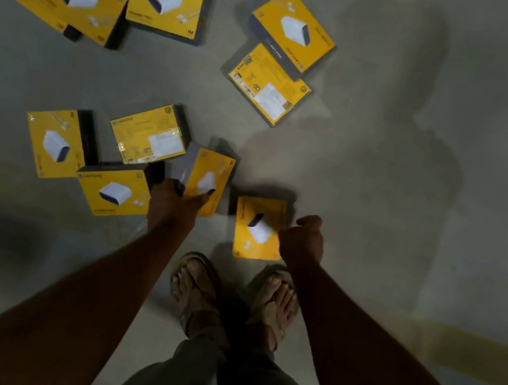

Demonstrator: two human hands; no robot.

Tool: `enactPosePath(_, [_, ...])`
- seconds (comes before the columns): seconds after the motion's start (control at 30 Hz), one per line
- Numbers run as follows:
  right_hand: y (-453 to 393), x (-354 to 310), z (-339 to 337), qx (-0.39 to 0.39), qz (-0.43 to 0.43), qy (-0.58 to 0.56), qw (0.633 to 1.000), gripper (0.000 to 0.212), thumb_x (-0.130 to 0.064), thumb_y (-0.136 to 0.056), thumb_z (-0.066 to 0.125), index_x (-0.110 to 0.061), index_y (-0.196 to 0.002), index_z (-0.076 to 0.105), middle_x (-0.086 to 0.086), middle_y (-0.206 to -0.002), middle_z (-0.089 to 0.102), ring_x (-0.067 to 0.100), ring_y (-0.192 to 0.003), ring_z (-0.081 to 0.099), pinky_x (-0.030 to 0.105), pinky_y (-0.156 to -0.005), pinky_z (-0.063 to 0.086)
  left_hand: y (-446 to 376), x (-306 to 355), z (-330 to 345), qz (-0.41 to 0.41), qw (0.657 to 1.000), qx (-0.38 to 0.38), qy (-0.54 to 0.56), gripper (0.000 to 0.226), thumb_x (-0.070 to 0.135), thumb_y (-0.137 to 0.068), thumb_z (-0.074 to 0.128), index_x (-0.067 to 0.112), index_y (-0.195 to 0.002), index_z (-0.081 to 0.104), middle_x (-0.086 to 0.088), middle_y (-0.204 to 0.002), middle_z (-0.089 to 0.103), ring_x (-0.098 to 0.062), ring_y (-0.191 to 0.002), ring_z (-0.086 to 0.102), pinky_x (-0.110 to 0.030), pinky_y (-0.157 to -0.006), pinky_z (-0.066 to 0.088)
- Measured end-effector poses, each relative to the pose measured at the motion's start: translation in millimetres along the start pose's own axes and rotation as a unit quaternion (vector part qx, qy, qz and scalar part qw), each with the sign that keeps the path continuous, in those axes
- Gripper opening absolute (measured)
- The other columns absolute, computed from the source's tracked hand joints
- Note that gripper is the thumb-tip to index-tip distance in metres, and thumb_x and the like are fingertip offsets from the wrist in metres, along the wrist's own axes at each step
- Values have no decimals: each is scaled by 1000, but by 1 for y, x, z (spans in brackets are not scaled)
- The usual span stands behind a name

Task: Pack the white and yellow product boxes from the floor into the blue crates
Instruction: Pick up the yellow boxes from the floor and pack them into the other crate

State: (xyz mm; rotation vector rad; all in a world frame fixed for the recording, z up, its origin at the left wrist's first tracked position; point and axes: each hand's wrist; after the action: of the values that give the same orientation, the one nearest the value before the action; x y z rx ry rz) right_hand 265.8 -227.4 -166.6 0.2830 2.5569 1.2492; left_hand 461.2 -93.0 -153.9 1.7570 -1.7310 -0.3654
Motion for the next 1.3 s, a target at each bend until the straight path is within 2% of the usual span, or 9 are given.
enactPosePath(0.13, [29,20,-22,-59,33,-43,997,69,-29,-82,83,-12,-138,47,10,-126,64,24,-101,64,27,-78,44,44,4,-31,4,998,-57,14,45,38,-78,84,13,-106,59,-13,-105,68,-35,-100,66,-34,-75,46])
enactPosePath(0.33, [40,1,23,-143,159,-155,964,96,-50,-63,94,2,-134,55,21,-128,64,35,-118,64,38,-90,54,59,-4,-33,11,997,-68,27,56,38,-78,84,13,-120,57,-13,-116,68,-35,-108,64,-40,-90,51])
enactPosePath(0.5, [24,-4,98,-128,122,-127,976,74,-82,-82,52,-24,-127,63,17,-127,62,39,-121,57,42,-100,45,50,-29,-6,30,998,-54,15,42,50,-78,81,17,-91,58,-3,-87,62,-28,-84,61,-35,-73,47])
enactPosePath(0.6, [26,2,107,-112,114,-146,976,91,-98,-57,52,-28,-115,66,10,-116,66,35,-107,62,43,-93,50,46,-41,-7,26,996,-67,46,43,54,-76,82,20,-92,61,2,-89,65,-21,-82,59,-33,-74,50])
enactPosePath(0.73, [41,4,88,-115,104,-267,951,73,-70,-61,85,-20,-111,67,6,-109,72,30,-96,71,50,-83,62,46,-43,-22,-4,983,-139,123,52,57,-62,91,21,-83,60,1,-82,69,-23,-77,68,-37,-69,57])
enactPosePath(0.9, [103,23,-6,-65,6,-363,930,48,-34,-79,89,-22,-121,71,-6,-106,75,14,-95,72,26,-81,60,104,-11,-67,24,969,-196,149,64,66,-56,89,27,-103,73,6,-94,78,-15,-89,75,-49,-81,63])
enactPosePath(1.07, [203,37,-157,-85,-16,-405,910,30,-35,-81,86,-32,-109,74,-5,-104,79,19,-99,75,38,-84,62,199,54,-153,46,960,-230,150,59,67,-54,87,34,-101,74,11,-97,78,-11,-91,75,-46,-84,62])
enactPosePath(1.2, [315,38,-299,-130,-93,-424,892,25,-28,-89,80,-21,-113,76,6,-109,79,26,-101,76,41,-81,63,308,136,-248,48,939,-281,191,24,36,-74,86,28,-95,77,9,-91,79,-18,-97,74,-45,-86,61])
enactPosePath(1.3, [382,43,-385,-89,-115,-434,889,46,-39,-84,85,-18,-122,71,8,-117,76,30,-108,74,52,-91,60,384,188,-308,80,929,-306,192,46,44,-67,87,22,-104,72,4,-99,77,-22,-102,71,-53,-89,59])
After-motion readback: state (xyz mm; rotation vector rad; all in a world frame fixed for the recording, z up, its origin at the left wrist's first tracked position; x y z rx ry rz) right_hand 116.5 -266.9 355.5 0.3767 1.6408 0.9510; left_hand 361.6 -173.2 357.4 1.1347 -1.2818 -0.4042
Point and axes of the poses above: each hand's wrist, its own y-axis away from the middle knuckle, its own z-axis out of the palm, x = y × z
